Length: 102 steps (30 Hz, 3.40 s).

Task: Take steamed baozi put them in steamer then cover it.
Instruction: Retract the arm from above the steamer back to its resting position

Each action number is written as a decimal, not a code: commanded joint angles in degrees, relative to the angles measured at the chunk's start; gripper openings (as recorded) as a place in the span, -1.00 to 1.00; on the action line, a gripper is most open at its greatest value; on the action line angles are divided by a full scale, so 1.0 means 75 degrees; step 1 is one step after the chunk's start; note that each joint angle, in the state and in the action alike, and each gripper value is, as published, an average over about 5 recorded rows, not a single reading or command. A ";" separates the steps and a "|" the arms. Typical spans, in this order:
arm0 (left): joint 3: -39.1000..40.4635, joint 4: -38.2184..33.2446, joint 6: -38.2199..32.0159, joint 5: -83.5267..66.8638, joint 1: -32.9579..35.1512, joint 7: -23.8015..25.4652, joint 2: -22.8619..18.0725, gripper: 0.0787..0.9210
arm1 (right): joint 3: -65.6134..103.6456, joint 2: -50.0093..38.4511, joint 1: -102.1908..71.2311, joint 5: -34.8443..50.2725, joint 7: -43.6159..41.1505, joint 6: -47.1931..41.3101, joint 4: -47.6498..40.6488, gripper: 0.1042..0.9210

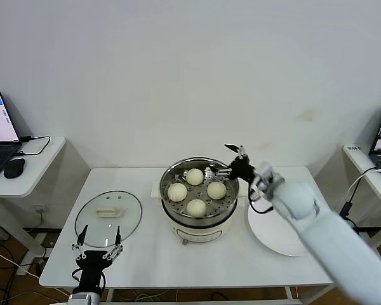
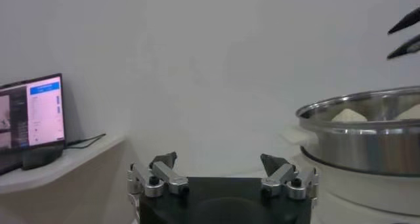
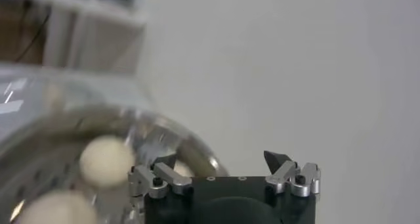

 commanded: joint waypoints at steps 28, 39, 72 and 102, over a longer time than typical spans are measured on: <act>0.0456 0.5004 -0.0358 0.9015 -0.3538 -0.0315 0.2603 0.77 | 0.7232 0.4657 -0.6712 -0.1753 0.1038 0.3269 0.0424 0.76; 0.1244 0.6515 -0.0473 0.9167 -0.4727 -0.0265 0.2592 0.77 | 0.7743 0.4674 -0.6801 -0.1744 0.1158 0.3209 0.0257 0.76; 0.1723 0.7767 -0.0539 0.9153 -0.6362 -0.0033 0.2080 0.76 | 0.7834 0.4652 -0.6584 -0.2090 0.1030 0.3350 -0.0274 0.76; 0.0918 0.4447 0.0974 0.7242 -0.4304 0.0462 0.2864 -0.85 | 0.7369 0.4576 -0.6740 -0.2463 0.0934 0.3560 -0.0068 0.76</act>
